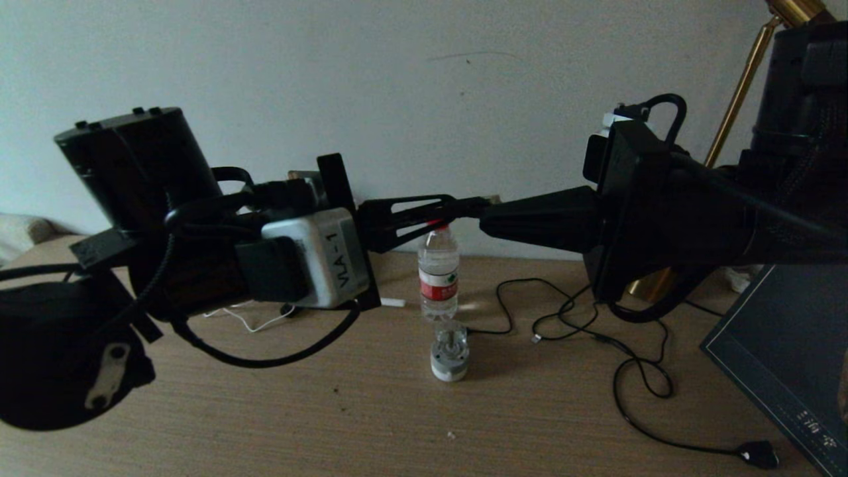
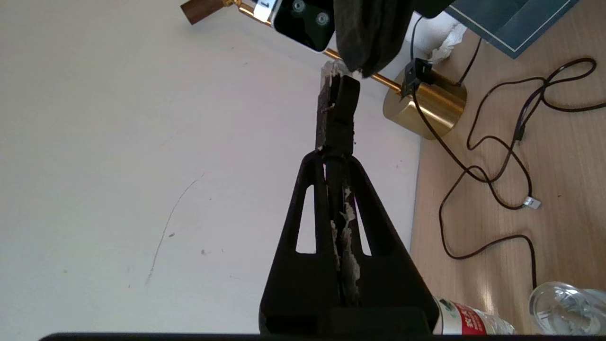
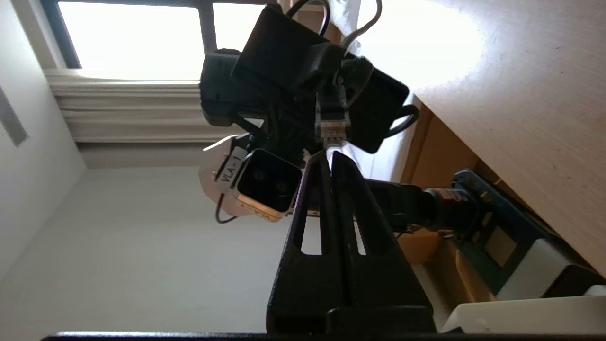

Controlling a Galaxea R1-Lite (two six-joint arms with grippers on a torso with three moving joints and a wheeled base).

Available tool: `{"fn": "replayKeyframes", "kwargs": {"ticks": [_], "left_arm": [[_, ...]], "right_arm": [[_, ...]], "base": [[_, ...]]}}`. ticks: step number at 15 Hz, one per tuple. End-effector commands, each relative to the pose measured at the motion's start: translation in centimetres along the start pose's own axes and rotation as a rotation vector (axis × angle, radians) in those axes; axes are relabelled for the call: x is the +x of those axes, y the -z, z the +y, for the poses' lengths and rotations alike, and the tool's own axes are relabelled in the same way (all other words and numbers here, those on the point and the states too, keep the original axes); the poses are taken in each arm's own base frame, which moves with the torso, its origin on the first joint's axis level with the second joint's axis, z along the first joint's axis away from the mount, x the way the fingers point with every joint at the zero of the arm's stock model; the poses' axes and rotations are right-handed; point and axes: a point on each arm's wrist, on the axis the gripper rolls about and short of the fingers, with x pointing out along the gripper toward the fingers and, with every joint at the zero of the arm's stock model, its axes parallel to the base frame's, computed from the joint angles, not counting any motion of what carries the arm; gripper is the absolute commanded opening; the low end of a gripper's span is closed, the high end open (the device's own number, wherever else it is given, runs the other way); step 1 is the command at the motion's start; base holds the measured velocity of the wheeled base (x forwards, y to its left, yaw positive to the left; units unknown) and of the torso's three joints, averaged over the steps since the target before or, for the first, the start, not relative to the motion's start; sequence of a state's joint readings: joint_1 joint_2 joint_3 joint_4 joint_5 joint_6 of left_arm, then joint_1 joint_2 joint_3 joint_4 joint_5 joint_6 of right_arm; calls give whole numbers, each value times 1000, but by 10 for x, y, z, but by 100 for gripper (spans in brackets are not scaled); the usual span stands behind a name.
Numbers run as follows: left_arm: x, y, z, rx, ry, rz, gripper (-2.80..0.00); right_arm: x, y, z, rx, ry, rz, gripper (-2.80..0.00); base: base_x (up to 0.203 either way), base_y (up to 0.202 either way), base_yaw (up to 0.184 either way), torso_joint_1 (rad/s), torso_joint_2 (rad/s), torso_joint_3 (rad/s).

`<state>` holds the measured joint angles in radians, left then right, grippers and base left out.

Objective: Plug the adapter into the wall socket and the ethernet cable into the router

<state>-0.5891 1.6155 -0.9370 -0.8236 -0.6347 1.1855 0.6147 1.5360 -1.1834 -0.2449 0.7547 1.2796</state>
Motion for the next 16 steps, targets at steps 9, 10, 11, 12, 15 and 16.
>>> {"fn": "replayKeyframes", "kwargs": {"ticks": [9, 10, 11, 12, 15, 16], "left_arm": [[-1, 0, -1, 6, 2, -3, -280], [-1, 0, -2, 5, 3, -2, -280], [-1, -1, -1, 5, 3, -3, -280], [-1, -1, -1, 7, 3, -5, -280], [-1, -6, -5, -1, 14, -19, -280], [-2, -7, -6, -2, 15, -20, -280]], "right_arm": [[1, 1, -2, 7, 3, 8, 0], [1, 1, -2, 8, 2, 10, 0], [1, 1, -2, 6, 0, 7, 0], [1, 1, -2, 5, -1, 7, 0], [2, 0, -2, 8, 1, 4, 0], [2, 0, -3, 11, 4, 2, 0]], "base": [[0, 0, 0, 0, 0, 0], [0, 0, 0, 0, 0, 0], [0, 0, 0, 0, 0, 0], [0, 0, 0, 0, 0, 0], [0, 0, 0, 0, 0, 0], [0, 0, 0, 0, 0, 0]]}}
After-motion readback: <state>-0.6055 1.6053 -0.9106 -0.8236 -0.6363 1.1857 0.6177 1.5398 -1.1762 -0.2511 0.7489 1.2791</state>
